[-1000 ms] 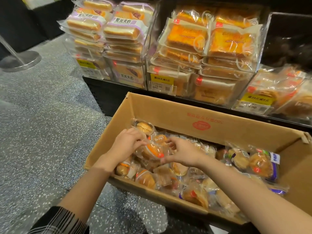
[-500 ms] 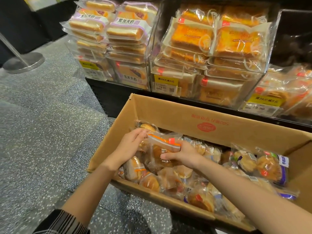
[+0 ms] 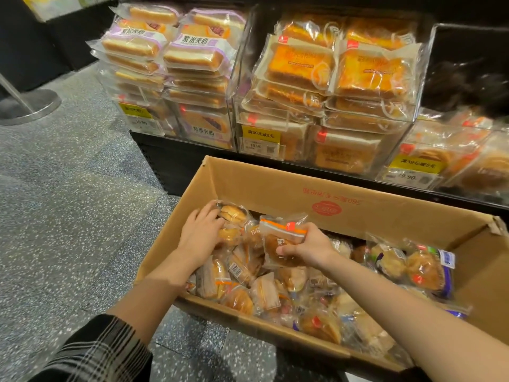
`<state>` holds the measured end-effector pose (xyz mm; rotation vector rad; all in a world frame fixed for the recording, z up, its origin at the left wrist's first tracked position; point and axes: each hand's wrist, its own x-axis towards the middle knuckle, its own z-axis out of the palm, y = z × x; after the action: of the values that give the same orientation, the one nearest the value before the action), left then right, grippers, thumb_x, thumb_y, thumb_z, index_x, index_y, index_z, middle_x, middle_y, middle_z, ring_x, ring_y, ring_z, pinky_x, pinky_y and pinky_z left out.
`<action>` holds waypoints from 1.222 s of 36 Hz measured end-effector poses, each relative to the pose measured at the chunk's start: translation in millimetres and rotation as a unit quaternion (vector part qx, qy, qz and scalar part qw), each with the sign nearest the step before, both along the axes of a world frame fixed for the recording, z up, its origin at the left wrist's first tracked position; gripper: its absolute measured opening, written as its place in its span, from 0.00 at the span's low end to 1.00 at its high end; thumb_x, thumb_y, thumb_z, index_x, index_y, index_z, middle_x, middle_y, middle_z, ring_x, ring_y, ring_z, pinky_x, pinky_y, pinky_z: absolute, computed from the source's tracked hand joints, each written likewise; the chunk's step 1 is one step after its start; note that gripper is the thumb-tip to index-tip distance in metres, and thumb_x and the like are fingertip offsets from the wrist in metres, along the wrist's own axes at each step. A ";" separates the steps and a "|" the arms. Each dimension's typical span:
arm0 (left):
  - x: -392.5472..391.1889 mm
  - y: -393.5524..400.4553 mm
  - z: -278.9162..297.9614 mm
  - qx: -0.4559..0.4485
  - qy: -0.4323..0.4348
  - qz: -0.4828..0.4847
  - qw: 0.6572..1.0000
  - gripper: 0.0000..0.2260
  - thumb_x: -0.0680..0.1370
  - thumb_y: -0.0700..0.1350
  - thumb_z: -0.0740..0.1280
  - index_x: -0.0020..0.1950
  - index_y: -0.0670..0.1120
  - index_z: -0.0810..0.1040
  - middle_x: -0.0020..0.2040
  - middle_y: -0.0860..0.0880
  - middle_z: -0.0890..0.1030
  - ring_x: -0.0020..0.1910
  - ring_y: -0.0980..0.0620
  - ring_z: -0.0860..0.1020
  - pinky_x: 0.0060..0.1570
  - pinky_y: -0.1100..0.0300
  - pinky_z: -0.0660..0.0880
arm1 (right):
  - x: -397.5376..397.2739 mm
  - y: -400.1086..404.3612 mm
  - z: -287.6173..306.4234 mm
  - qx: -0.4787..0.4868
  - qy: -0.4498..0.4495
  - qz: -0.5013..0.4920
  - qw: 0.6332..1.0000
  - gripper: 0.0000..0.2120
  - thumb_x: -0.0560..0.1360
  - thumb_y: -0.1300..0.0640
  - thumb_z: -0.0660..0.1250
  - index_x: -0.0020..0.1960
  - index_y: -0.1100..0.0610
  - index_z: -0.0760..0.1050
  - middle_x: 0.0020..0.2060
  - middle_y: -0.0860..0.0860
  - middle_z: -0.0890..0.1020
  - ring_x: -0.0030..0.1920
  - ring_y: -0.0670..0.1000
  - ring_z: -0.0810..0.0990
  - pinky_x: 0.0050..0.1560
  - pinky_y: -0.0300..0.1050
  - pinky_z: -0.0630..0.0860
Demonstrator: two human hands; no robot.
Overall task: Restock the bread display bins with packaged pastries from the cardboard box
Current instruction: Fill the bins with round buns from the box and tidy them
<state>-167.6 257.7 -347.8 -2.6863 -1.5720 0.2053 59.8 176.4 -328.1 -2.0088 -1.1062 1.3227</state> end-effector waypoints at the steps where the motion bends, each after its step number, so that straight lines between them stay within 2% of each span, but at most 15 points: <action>1: -1.2 0.5 -0.1 -0.008 -0.029 0.010 1.000 0.13 0.80 0.51 0.63 0.63 0.50 0.74 0.73 0.49 0.68 0.77 0.51 0.56 0.72 0.55 0.54 | 2.6 -0.1 2.9 -0.001 0.009 -0.009 1.000 0.31 0.65 0.54 0.80 0.60 0.55 0.65 0.51 0.50 0.76 0.50 0.50 0.76 0.41 0.40 0.75; 4: -1.5 -4.7 6.0 -0.043 -0.201 0.106 0.973 0.09 0.80 0.53 0.62 0.51 0.48 0.71 0.55 0.46 0.80 0.58 0.44 0.76 0.54 0.52 0.69 | 13.3 -0.7 12.8 0.003 0.039 -0.033 0.999 0.30 0.64 0.55 0.80 0.59 0.59 0.67 0.50 0.52 0.78 0.48 0.49 0.79 0.41 0.42 0.77; 6: 1.4 -10.4 12.9 -0.091 -0.328 0.172 0.924 0.09 0.81 0.51 0.62 0.50 0.45 0.69 0.49 0.45 0.81 0.49 0.43 0.78 0.46 0.52 0.72 | 22.7 -1.7 18.5 0.009 0.087 -0.045 0.995 0.29 0.65 0.55 0.79 0.60 0.59 0.71 0.51 0.54 0.81 0.46 0.50 0.81 0.39 0.41 0.79; 9: 9.4 -19.8 28.9 -0.155 -0.476 0.208 0.840 0.10 0.82 0.49 0.59 0.57 0.44 0.72 0.54 0.45 0.80 0.54 0.45 0.77 0.56 0.49 0.73 | 38.2 -6.3 29.4 0.024 0.166 -0.066 0.984 0.25 0.66 0.58 0.78 0.61 0.59 0.75 0.52 0.57 0.83 0.49 0.54 0.83 0.48 0.47 0.81; 13: 29.8 -30.7 55.9 -0.195 -0.596 0.217 0.748 0.07 0.83 0.49 0.56 0.54 0.53 0.73 0.55 0.46 0.79 0.57 0.46 0.77 0.61 0.44 0.72 | 53.6 -17.4 55.7 0.049 0.253 -0.100 0.961 0.20 0.70 0.61 0.73 0.61 0.62 0.76 0.53 0.59 0.83 0.52 0.55 0.82 0.59 0.54 0.77; 20: 85.9 -39.2 110.6 -0.173 -0.646 0.172 0.724 0.13 0.85 0.47 0.50 0.57 0.48 0.73 0.46 0.53 0.78 0.49 0.53 0.76 0.45 0.67 0.71 | 82.1 -43.8 108.6 0.125 0.280 -0.124 0.944 0.27 0.62 0.56 0.73 0.60 0.61 0.75 0.50 0.56 0.84 0.50 0.55 0.82 0.54 0.46 0.77; 23: 113.7 -36.4 134.3 -0.158 -0.648 0.157 0.729 0.12 0.85 0.46 0.50 0.57 0.47 0.72 0.44 0.55 0.75 0.44 0.58 0.73 0.36 0.79 0.66 | 102.8 -54.2 128.5 0.158 0.274 -0.152 0.936 0.32 0.61 0.55 0.75 0.63 0.63 0.73 0.52 0.59 0.83 0.50 0.57 0.81 0.57 0.53 0.76; 26: 143.4 -32.9 156.1 -0.158 -0.663 0.160 0.714 0.14 0.85 0.46 0.50 0.59 0.43 0.72 0.49 0.51 0.77 0.49 0.54 0.75 0.45 0.75 0.69 | 127.6 -67.5 150.5 0.196 0.227 -0.191 0.935 0.38 0.57 0.52 0.78 0.63 0.64 0.72 0.44 0.57 0.82 0.36 0.52 0.79 0.45 0.50 0.78; 28: 166.1 -29.8 165.7 -0.176 -0.686 0.175 0.684 0.17 0.84 0.48 0.50 0.66 0.41 0.71 0.60 0.45 0.77 0.61 0.47 0.74 0.62 0.58 0.70 | 146.3 -77.2 164.6 0.214 0.170 -0.209 0.939 0.37 0.52 0.49 0.80 0.57 0.62 0.74 0.34 0.51 0.82 0.31 0.49 0.76 0.40 0.48 0.76; 29: 172.7 -29.4 169.5 -0.185 -0.704 0.186 0.661 0.18 0.84 0.48 0.51 0.68 0.41 0.71 0.63 0.44 0.76 0.63 0.46 0.73 0.64 0.52 0.70 | 153.1 -79.2 168.0 0.220 0.141 -0.215 0.941 0.38 0.50 0.47 0.81 0.54 0.61 0.75 0.34 0.50 0.83 0.33 0.51 0.79 0.43 0.51 0.77; 32: 206.9 -34.8 187.4 -0.282 -0.755 0.202 0.557 0.18 0.85 0.49 0.50 0.68 0.44 0.71 0.60 0.43 0.78 0.60 0.45 0.77 0.58 0.48 0.75 | 177.8 -88.9 186.4 0.261 0.056 -0.228 0.936 0.40 0.50 0.46 0.84 0.58 0.58 0.76 0.49 0.55 0.85 0.48 0.58 0.84 0.50 0.54 0.81; 34: 229.3 -40.4 200.1 -0.356 -0.786 0.193 0.468 0.19 0.84 0.52 0.52 0.67 0.46 0.73 0.59 0.44 0.80 0.58 0.45 0.78 0.55 0.47 0.77 | 194.1 -92.2 200.7 0.289 0.011 -0.249 0.924 0.28 0.59 0.54 0.82 0.55 0.56 0.76 0.50 0.54 0.83 0.47 0.53 0.83 0.41 0.44 0.80; 37: 257.3 -43.4 212.0 -0.391 -0.817 0.183 0.381 0.19 0.82 0.54 0.57 0.68 0.47 0.74 0.59 0.43 0.80 0.56 0.45 0.78 0.47 0.54 0.78 | 215.4 -88.4 219.1 0.313 -0.079 -0.274 0.906 0.22 0.63 0.59 0.80 0.51 0.53 0.73 0.49 0.52 0.81 0.50 0.51 0.81 0.48 0.46 0.78; 41: 278.6 -46.6 211.5 -0.403 -0.837 0.191 0.317 0.16 0.81 0.48 0.56 0.68 0.49 0.70 0.61 0.44 0.77 0.57 0.46 0.76 0.44 0.55 0.75 | 234.0 -72.6 232.5 0.325 -0.229 -0.255 0.881 0.23 0.64 0.56 0.80 0.54 0.53 0.71 0.48 0.47 0.78 0.49 0.47 0.77 0.43 0.35 0.72; 44: 285.5 -40.2 201.0 -0.386 -0.848 0.172 0.320 0.21 0.80 0.40 0.59 0.73 0.48 0.63 0.64 0.44 0.74 0.59 0.47 0.76 0.47 0.55 0.76 | 242.9 -53.1 236.9 0.326 -0.317 -0.216 0.864 0.25 0.66 0.58 0.79 0.58 0.55 0.72 0.51 0.49 0.75 0.51 0.46 0.74 0.46 0.35 0.70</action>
<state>117.9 217.5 -146.8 0.5406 0.6360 1.1129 302.7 123.3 -91.1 -1.9916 -1.0645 0.0021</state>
